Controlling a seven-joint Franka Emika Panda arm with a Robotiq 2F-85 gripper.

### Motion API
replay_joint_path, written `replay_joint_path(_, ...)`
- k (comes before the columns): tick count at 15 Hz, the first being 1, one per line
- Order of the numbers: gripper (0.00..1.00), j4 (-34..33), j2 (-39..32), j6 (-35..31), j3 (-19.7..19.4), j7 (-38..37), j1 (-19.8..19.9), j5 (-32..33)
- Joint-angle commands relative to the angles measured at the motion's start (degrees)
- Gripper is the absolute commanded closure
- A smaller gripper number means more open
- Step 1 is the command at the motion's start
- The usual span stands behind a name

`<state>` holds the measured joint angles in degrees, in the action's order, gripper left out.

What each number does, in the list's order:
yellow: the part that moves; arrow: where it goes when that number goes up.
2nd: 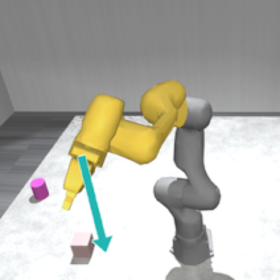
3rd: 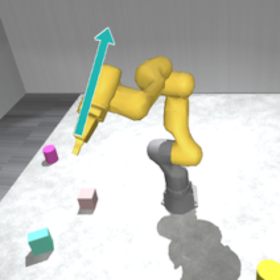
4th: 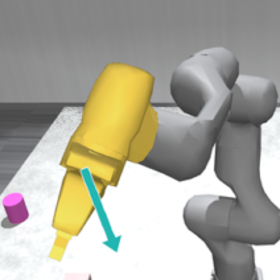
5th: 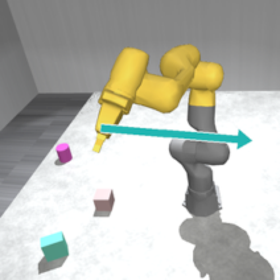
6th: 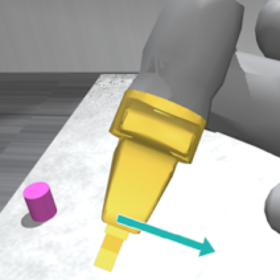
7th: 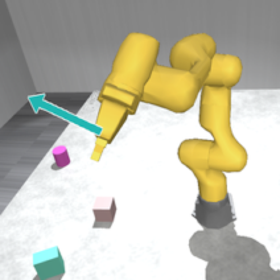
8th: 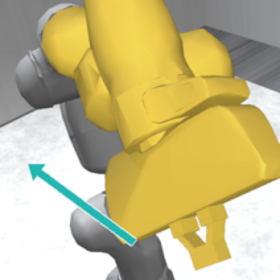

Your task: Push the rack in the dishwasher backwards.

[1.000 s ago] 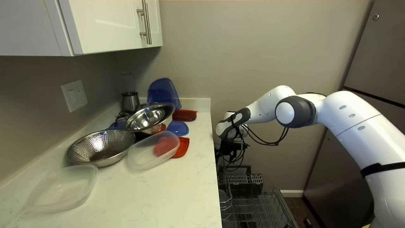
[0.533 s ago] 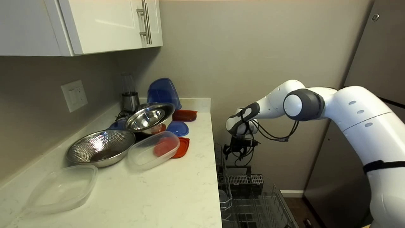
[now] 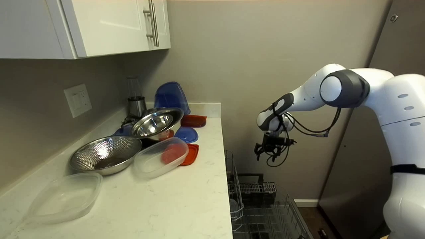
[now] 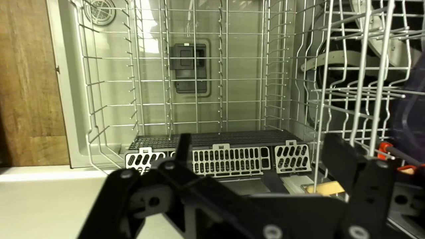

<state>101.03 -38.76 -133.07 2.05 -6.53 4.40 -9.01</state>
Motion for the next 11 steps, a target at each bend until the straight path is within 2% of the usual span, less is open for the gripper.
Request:
replay_joint_path(1, 0.0, 0.9, 0.7, 0.2, -1.1, 0.5, -0.4, -0.6)
replay_joint_path(11, 0.0, 0.8, 0.6, 0.1, -1.4, 0.5, -0.7, -0.4)
